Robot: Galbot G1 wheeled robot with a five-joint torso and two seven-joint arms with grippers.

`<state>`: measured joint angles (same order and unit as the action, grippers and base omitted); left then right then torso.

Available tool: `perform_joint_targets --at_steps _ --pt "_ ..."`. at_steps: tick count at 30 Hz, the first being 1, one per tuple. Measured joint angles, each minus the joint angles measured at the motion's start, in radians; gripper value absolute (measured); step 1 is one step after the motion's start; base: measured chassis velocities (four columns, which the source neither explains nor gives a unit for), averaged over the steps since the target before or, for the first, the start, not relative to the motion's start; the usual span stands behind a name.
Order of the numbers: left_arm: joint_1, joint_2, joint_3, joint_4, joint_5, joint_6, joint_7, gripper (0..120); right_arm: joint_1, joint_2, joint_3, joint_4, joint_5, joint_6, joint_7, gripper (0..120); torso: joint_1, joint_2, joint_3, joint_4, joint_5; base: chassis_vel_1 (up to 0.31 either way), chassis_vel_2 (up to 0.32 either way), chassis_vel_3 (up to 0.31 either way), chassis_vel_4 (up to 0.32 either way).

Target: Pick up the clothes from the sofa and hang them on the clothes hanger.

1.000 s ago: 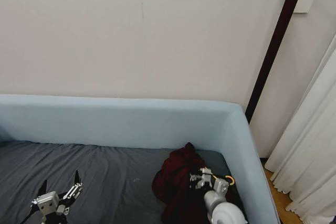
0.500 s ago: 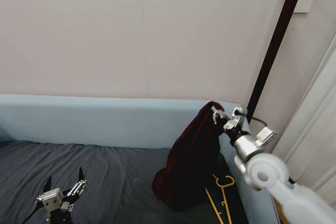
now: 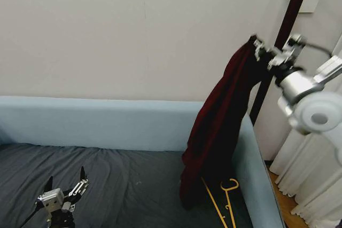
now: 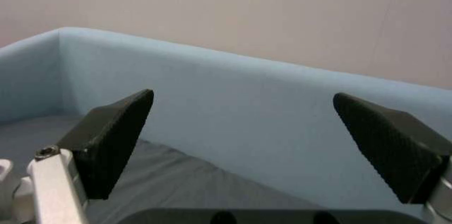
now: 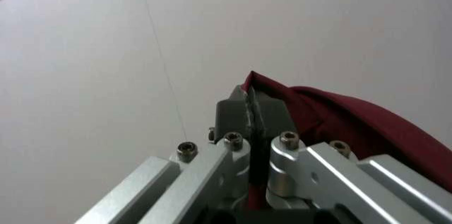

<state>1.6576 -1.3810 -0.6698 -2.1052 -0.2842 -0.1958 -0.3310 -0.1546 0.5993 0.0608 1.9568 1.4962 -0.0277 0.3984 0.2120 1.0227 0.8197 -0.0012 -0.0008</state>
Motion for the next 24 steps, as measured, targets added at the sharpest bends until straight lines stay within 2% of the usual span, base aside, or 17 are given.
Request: perform_joint_targets --at_steps 4,8,11,12,16,17,21,22,24 --pt "-0.004 0.005 0.001 0.000 -0.008 0.000 0.000 100 0.056 0.009 -0.030 0.028 0.029 -0.011 0.017 0 0.000 0.000 0.000 -0.0001 -0.0002 0.000 0.000 0.000 0.000" --pt "-0.009 0.011 -0.002 0.006 -0.015 0.000 -0.001 100 0.014 0.025 -0.067 0.080 0.010 -0.013 0.013 0 0.000 0.000 0.000 0.0000 -0.0002 0.000 0.000 0.000 0.000" --pt "-0.009 0.020 -0.013 0.017 -0.018 0.000 -0.001 100 -0.114 0.072 -0.106 0.113 -0.059 -0.005 -0.015 0 0.000 0.000 0.000 -0.0001 -0.0003 0.000 0.000 0.000 0.000" --pt "-0.009 0.020 -0.013 0.017 -0.018 0.000 -0.001 100 -0.114 0.072 -0.106 0.113 -0.059 -0.005 -0.015 0 0.000 0.000 0.000 -0.0001 -0.0003 0.000 0.000 0.000 0.000" --pt "-0.002 0.033 -0.039 0.037 -0.021 -0.004 -0.002 100 -0.325 0.172 -0.196 0.089 -0.176 0.010 -0.052 0 0.000 0.000 0.000 0.0000 -0.0002 0.000 0.000 0.000 0.000" --pt "-0.002 0.033 -0.039 0.037 -0.021 -0.004 -0.002 100 -0.325 0.172 -0.196 0.089 -0.176 0.010 -0.052 0 0.000 0.000 0.000 0.0000 -0.0002 0.000 0.000 0.000 0.000" --pt "0.011 0.046 -0.060 0.062 -0.028 -0.010 -0.001 100 -0.500 0.298 -0.306 -0.016 -0.382 0.031 -0.108 0 0.000 0.000 0.000 -0.0001 -0.0003 0.000 0.000 0.000 0.000" --pt "0.011 0.046 -0.060 0.062 -0.028 -0.010 -0.001 100 -0.500 0.298 -0.306 -0.016 -0.382 0.031 -0.108 0 0.000 0.000 0.000 -0.0001 -0.0003 0.000 0.000 0.000 0.000" --pt "0.016 0.062 -0.073 0.088 -0.026 -0.018 0.000 100 -0.581 0.374 -0.354 -0.086 -0.457 0.042 -0.112 0 0.000 0.000 0.000 0.0001 -0.0003 0.000 0.000 0.000 0.000"
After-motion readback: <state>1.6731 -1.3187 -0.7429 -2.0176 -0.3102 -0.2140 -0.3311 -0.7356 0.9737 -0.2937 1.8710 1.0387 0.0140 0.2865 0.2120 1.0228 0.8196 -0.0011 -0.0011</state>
